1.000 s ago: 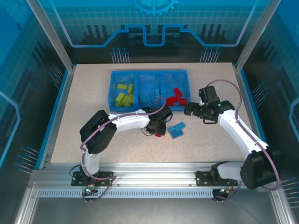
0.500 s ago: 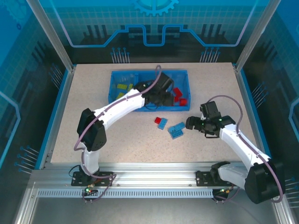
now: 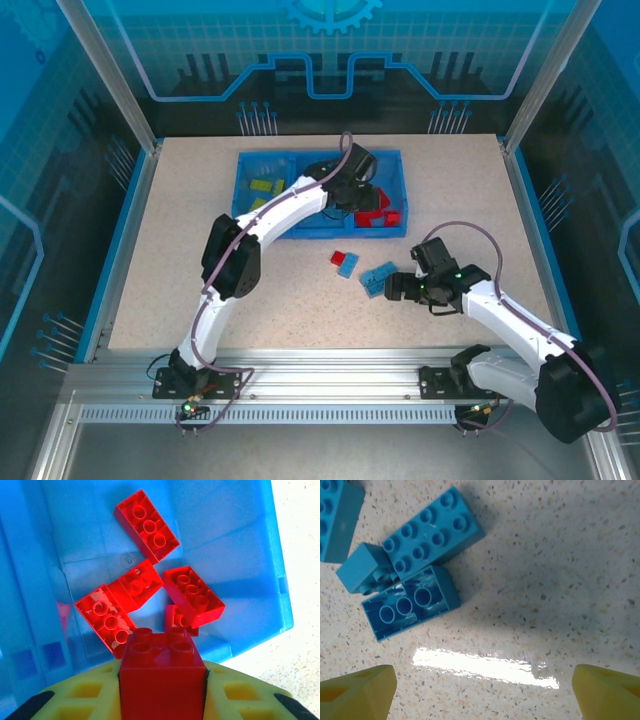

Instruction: Sort the legos into containers by color

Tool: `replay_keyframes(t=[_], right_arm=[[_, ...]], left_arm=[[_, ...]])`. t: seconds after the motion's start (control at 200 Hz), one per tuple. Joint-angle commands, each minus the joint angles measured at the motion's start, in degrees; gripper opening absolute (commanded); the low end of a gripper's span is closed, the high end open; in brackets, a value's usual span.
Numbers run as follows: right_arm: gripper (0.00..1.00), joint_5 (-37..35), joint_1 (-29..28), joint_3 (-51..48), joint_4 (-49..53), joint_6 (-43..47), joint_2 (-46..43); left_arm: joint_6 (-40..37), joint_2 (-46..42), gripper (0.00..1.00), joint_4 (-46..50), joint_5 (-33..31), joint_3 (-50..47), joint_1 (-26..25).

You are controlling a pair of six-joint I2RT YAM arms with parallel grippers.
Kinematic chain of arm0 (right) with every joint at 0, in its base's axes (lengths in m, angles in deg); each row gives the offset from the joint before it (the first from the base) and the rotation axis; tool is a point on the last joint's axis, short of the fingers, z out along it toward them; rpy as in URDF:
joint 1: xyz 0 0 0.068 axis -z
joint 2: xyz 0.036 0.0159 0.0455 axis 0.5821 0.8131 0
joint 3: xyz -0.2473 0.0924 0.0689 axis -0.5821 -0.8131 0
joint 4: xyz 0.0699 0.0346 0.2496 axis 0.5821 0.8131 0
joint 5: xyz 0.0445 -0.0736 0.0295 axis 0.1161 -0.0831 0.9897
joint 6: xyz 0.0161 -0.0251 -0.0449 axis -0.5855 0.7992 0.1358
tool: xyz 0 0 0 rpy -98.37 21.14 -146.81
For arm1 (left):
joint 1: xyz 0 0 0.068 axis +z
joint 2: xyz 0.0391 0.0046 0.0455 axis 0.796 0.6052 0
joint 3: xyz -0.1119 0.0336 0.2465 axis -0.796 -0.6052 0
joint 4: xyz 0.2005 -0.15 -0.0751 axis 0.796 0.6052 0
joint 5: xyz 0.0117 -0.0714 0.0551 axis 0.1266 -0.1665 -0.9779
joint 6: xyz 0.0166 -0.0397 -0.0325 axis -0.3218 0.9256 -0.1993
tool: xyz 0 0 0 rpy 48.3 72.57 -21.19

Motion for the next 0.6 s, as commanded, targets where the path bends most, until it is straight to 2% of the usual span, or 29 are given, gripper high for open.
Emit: replay_keyframes(t=[0.0, 0.15, 0.24, 0.36, 0.595], right_arm=[[0.92, -0.43, -0.78, -1.43, -0.93, -1.93, -1.84], [0.92, 0.15, -0.98, -2.19, -1.86, -1.84, -1.18], [0.92, 0.72, -1.49, -1.53, -2.60, -1.94, 0.46], [0.92, 0.22, -2.81, 0.14, -2.12, -1.75, 2.86], [0.92, -0.20, -4.30, 0.72, -2.42, -2.84, 4.72]], left_arm=[[2.22, -6.29, 0.34, -4.05, -0.22, -6.66, 2.25], [1.78, -11.64, 0.36, -8.18, -1.00, -13.03, 2.63], [1.47, -9.91, 0.38, -6.29, -0.60, -10.98, 2.73], [2.89, -7.18, 0.46, -5.81, 1.53, -8.92, 2.69], [4.45, -4.60, 0.46, -6.18, 1.88, -5.81, 2.74]])
